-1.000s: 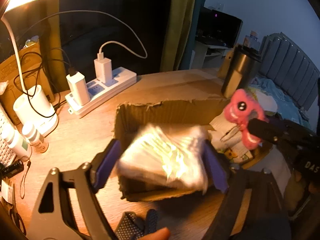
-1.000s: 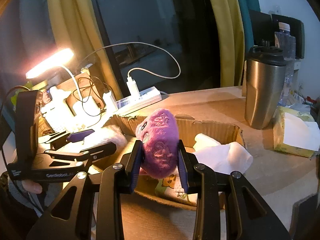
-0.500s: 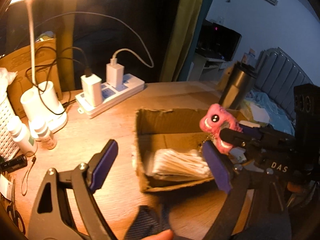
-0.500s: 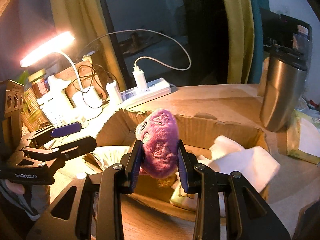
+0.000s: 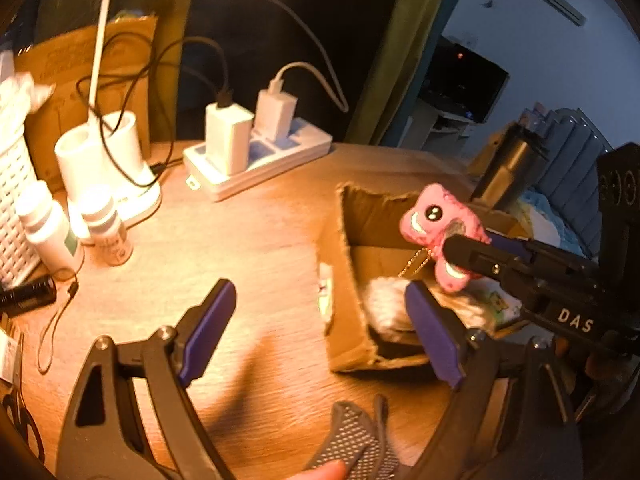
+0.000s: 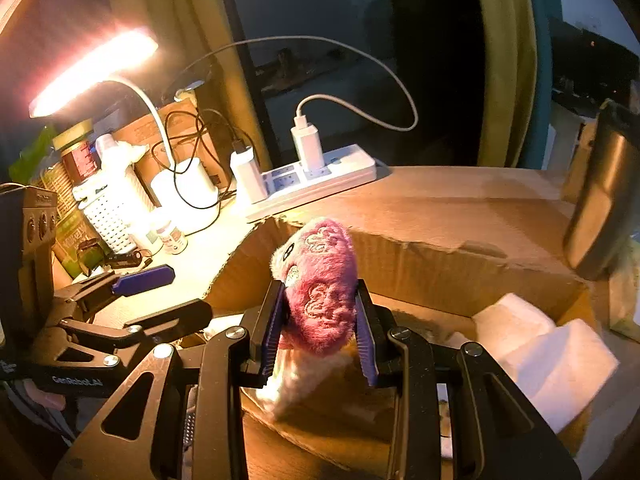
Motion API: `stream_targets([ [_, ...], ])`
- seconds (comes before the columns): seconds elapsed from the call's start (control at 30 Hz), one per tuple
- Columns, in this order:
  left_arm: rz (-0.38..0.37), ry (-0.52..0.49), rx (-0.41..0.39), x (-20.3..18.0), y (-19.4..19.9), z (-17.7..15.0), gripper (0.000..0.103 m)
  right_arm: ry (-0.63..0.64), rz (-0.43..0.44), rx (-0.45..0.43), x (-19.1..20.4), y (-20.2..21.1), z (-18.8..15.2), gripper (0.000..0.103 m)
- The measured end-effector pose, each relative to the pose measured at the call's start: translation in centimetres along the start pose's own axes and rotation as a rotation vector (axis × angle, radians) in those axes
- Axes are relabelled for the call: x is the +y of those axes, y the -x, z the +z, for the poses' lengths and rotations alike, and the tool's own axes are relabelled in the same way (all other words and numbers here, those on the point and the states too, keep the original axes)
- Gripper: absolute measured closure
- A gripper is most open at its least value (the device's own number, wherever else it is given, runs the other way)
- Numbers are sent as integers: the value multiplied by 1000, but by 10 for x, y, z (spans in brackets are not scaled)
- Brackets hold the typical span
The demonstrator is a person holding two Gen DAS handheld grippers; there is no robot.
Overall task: Organize soft objects
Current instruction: 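Lower the swab bag into the box and open the left gripper while the right releases the pink plush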
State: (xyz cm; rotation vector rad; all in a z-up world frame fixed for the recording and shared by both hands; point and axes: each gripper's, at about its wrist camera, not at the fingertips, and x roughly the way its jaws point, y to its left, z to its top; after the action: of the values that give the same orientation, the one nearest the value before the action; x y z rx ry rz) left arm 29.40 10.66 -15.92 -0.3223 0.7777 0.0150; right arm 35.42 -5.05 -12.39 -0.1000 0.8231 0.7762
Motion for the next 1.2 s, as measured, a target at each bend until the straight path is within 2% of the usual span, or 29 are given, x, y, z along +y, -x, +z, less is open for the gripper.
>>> stream_targets([
  [0.23,18,8,12,5,-5,-3,15,3,20,34,9,-18,1,67],
  [0.5,50,18,9,10,-5,-3,15,10,-16,49,14,-24,2,64],
  [1.2,41,-9,-34,-3,18,-9,15,-13,-115,3,23,27,-11,63],
])
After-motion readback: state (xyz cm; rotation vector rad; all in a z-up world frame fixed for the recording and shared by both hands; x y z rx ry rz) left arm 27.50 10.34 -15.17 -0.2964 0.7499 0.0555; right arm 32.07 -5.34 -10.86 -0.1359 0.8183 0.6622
